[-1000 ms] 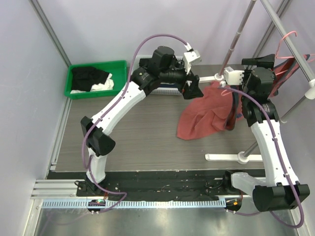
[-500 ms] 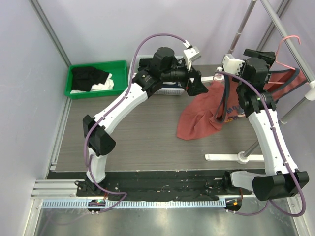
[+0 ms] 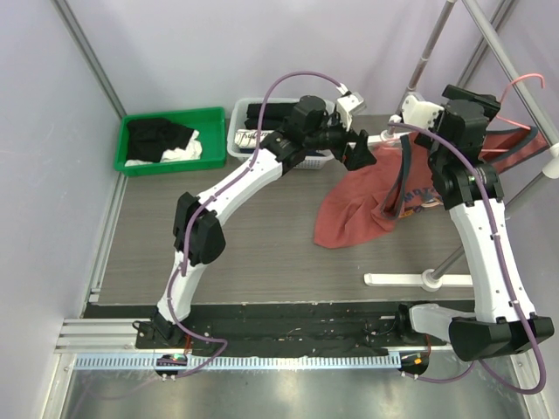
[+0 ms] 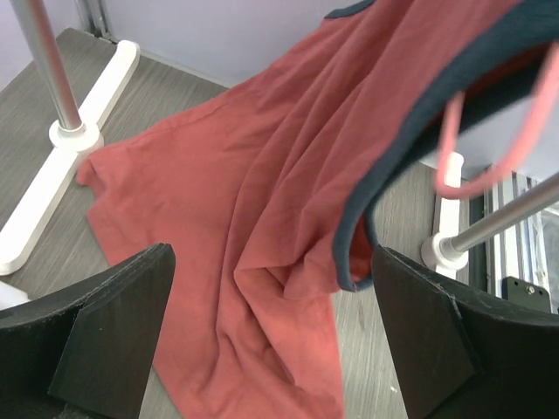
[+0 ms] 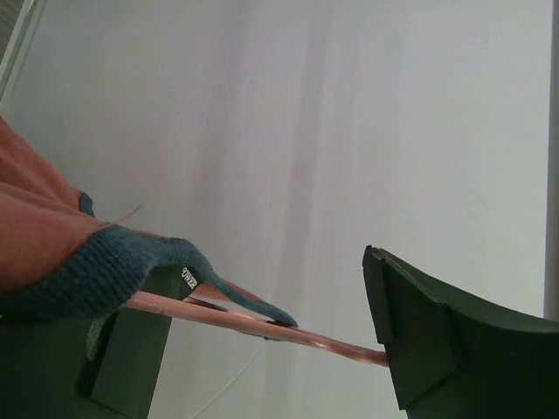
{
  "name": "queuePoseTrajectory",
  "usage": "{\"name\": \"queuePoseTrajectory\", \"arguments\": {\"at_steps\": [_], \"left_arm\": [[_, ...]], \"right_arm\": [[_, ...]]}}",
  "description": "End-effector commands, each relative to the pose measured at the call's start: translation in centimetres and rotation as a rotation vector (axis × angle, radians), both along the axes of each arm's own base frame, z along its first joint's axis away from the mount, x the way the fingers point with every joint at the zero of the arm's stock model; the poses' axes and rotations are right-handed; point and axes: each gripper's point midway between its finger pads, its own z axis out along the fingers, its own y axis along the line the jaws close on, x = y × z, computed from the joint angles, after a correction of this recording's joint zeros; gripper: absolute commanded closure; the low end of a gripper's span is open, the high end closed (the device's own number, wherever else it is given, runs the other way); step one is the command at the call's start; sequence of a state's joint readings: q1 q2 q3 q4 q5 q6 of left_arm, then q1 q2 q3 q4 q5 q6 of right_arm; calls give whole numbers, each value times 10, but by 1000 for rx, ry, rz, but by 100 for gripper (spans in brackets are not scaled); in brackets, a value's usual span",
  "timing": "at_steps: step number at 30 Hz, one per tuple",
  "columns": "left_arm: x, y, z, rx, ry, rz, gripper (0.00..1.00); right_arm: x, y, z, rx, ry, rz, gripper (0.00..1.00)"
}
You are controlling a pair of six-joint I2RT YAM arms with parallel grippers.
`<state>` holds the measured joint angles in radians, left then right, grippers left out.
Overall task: Place the tank top on the hanger
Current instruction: Adjust the hanger on the clothesline.
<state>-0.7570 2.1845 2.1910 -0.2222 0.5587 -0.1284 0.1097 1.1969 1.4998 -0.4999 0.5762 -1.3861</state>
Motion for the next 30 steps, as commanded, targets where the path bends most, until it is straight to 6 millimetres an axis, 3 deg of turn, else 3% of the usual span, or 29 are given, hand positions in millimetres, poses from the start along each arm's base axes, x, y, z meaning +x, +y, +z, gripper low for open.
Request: {"name": "queuePoseTrajectory", "arguments": {"at_steps": [1, 9, 12, 20, 25, 30], "left_arm": [[3, -5, 66, -170, -83, 1, 0], [-36, -5, 88, -266, 18, -219, 0], [-35, -4, 95, -290, 22, -215, 0], [-8, -18, 70, -241, -19, -78, 0], [-10, -29, 68, -248, -43, -83, 1], [-15, -34, 74, -281, -44, -125, 23]], "right_arm": [[-19, -5, 25, 22, -76, -25, 9], [-15, -4, 15, 14, -49, -20, 9], [-14, -4, 14, 15, -47, -19, 9], [-15, -5, 18, -21, -34, -22, 9], [-15, -6, 23, -32, -34, -28, 9], [-14, -7, 25, -34, -36, -29, 9]]}}
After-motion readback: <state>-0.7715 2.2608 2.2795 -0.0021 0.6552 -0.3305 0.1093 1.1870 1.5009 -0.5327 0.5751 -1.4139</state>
